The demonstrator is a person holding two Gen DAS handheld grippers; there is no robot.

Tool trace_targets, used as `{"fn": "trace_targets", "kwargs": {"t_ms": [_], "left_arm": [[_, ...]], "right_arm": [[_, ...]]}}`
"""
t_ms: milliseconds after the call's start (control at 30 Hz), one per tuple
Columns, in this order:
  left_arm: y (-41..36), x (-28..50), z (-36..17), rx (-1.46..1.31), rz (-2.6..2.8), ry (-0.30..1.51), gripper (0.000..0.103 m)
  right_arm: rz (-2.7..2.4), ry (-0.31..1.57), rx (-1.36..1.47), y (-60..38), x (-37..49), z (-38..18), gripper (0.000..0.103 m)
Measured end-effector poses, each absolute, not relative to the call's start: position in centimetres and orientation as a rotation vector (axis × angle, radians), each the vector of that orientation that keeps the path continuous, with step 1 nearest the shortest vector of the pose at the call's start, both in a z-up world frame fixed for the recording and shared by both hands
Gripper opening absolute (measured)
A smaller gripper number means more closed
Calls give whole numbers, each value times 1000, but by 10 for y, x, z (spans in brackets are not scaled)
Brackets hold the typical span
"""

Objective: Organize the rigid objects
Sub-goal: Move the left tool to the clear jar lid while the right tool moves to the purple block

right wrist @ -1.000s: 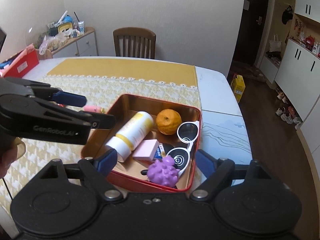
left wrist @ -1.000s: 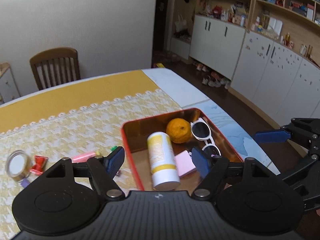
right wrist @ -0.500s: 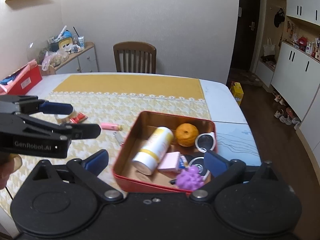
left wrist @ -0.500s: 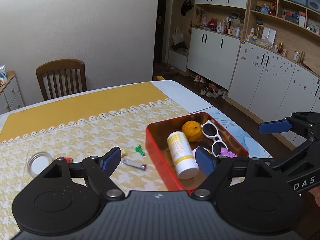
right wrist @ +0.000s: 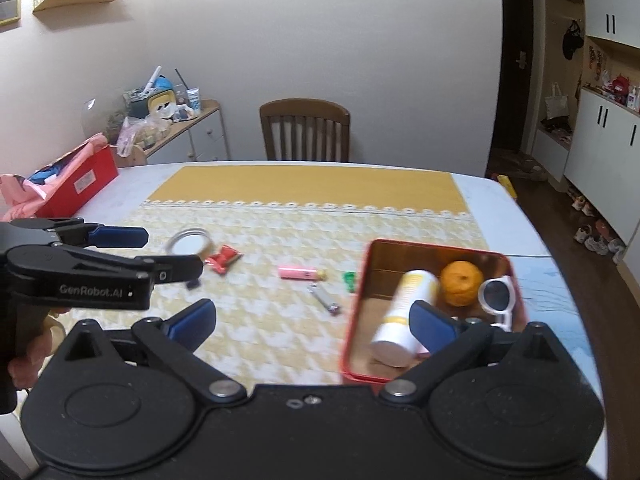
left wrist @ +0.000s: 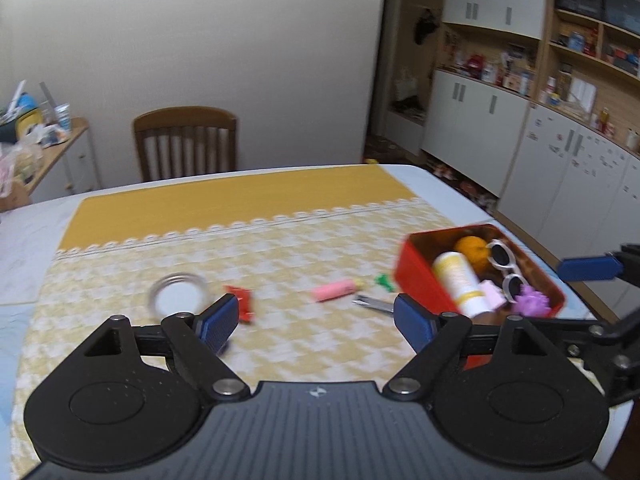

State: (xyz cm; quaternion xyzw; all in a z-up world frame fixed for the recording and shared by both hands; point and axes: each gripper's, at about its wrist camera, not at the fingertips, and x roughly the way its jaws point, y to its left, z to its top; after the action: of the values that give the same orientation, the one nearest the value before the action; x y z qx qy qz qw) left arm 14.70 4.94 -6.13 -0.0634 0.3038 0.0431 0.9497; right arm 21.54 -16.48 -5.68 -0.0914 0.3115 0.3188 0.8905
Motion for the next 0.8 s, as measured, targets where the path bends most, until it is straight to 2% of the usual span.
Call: {"fn": "trace_targets", "kwargs": {"t_ms": [400, 800], "left_arm": [[127, 165, -93, -114, 176, 658, 85], [166, 209, -137, -132, 213, 740, 85]], "right_arm": [[693, 693, -222, -92, 205, -79, 103], [748, 744, -293, -33, 215, -113, 102]]}}
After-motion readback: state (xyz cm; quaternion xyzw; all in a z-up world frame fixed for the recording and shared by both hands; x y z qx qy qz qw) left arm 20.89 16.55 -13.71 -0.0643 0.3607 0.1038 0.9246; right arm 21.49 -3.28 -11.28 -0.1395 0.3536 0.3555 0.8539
